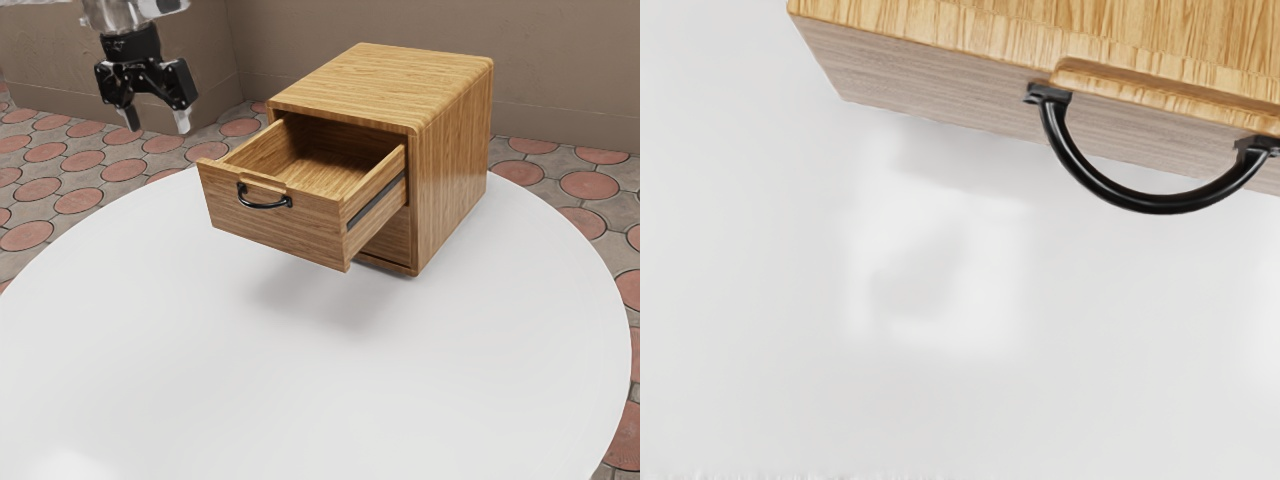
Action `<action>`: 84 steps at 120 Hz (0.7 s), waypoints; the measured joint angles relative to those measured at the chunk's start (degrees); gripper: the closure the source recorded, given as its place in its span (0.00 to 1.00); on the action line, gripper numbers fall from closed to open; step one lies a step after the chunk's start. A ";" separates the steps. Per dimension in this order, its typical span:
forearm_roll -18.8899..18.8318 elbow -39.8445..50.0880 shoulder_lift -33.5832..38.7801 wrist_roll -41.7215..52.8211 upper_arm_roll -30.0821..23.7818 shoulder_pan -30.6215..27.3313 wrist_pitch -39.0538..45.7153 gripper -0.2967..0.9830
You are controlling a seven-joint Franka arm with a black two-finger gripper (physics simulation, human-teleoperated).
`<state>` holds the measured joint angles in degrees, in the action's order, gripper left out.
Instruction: Push the drawer handle with one arm to close the drawer
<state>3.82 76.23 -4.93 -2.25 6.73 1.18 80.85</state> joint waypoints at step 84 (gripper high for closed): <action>0.06 64.11 47.08 -2.92 -11.35 -0.30 15.82 0.64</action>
<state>3.88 140.34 42.15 -5.17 -4.62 0.88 96.68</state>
